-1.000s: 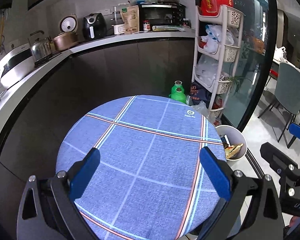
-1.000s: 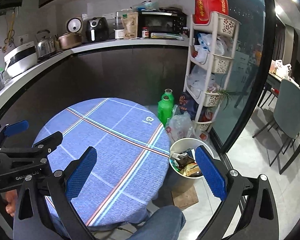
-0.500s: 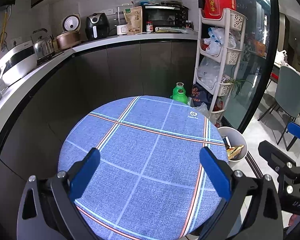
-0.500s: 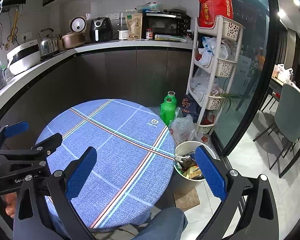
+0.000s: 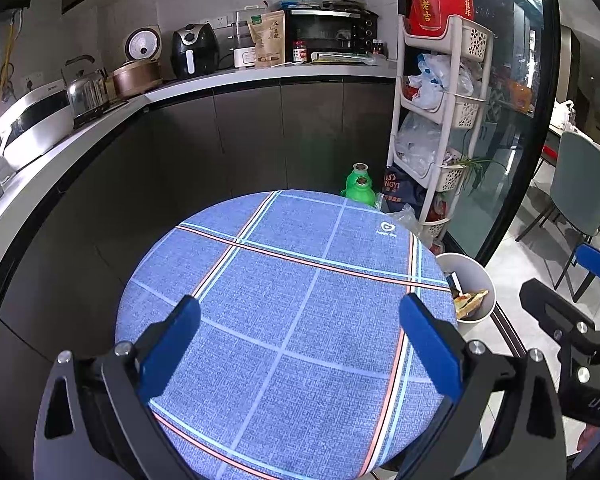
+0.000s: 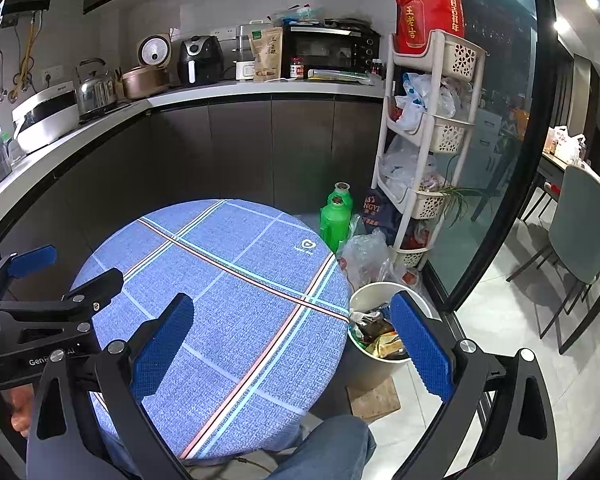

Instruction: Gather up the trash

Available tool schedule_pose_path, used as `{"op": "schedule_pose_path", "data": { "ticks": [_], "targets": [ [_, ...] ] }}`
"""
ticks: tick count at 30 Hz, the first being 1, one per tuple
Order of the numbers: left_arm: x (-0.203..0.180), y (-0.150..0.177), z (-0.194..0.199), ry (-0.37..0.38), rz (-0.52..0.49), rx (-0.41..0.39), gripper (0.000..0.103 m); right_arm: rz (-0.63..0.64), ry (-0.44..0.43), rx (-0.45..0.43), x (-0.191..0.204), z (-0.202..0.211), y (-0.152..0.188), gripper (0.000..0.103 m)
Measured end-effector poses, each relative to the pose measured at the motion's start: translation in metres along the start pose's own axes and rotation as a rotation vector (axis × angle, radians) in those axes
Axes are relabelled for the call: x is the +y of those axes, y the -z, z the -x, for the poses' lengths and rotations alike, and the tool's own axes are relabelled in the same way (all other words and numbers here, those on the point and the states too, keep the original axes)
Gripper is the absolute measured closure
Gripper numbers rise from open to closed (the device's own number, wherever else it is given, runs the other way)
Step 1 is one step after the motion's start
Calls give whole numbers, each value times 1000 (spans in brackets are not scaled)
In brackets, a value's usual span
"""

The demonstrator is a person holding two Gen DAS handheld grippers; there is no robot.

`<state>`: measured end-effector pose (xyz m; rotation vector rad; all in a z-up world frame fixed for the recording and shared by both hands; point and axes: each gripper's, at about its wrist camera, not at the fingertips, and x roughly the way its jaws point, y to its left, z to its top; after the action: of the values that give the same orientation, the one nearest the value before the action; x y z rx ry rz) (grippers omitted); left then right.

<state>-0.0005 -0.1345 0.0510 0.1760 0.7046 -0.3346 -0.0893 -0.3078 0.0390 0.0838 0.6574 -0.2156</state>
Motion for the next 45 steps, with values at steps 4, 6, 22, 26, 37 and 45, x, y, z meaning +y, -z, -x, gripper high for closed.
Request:
{"op": "schedule_pose_path", "data": {
  "ticks": [4, 6, 22, 26, 37, 45],
  "targets": [
    [0, 0, -1, -1, -1, 2, 3, -7, 3, 0, 0, -1, 1, 8],
    [-1, 0, -3, -1, -3, 5, 3, -11, 4, 1, -1, -2, 1, 8],
    [0, 3, -8, -3, -4, 12, 3, -18, 6, 2, -2, -4, 2, 8],
    [1, 4, -9, -2, -3, 14, 3, -19, 4, 3, -2, -4, 2, 8],
    [1, 6, -9, -3, -4, 14, 3, -20, 5, 4, -3, -5, 2, 8],
    [1, 5, -9, -4, -3, 14, 3, -22, 6, 4, -4, -6, 3, 8]
  ]
}}
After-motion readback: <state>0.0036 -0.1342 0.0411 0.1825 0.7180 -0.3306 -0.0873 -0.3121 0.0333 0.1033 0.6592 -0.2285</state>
